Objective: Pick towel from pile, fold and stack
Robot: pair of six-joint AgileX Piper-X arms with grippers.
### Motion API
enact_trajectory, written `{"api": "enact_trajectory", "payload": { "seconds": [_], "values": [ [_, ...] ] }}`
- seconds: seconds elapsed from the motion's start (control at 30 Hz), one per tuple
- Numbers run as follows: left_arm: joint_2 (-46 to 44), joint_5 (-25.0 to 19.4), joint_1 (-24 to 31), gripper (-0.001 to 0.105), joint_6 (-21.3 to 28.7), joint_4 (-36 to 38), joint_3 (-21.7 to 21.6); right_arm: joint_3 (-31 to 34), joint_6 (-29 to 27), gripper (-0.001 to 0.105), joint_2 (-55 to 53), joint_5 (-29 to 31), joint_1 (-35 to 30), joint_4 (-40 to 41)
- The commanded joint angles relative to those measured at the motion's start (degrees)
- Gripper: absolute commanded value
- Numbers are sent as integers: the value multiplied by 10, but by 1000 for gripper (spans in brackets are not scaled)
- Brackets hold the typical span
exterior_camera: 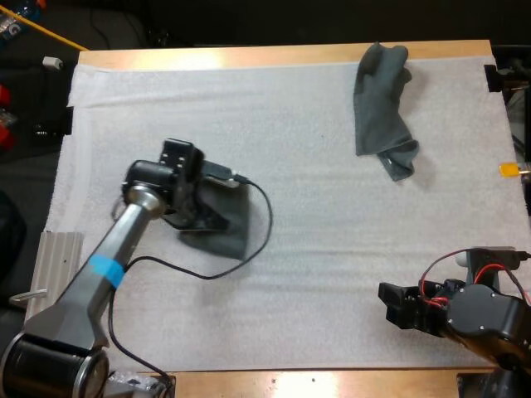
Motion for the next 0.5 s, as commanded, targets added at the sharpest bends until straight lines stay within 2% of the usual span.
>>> {"api": "enact_trajectory", "payload": {
  "seconds": [0.0, 0.07, 0.17, 0.47],
  "values": [
    [-4, -31, 10, 0, 8, 12, -3, -1, -1, 64, 0, -1, 1, 1],
    [-4, -56, 34, 0, 10, 24, -3, -1, -1, 64, 0, -5, 1, 1],
    [-4, -66, 70, 0, 10, 32, -3, -1, -1, 64, 0, -5, 1, 1],
    [-4, -67, 167, 0, 10, 47, -3, -1, -1, 64, 0, -7, 1, 1]
  ]
}}
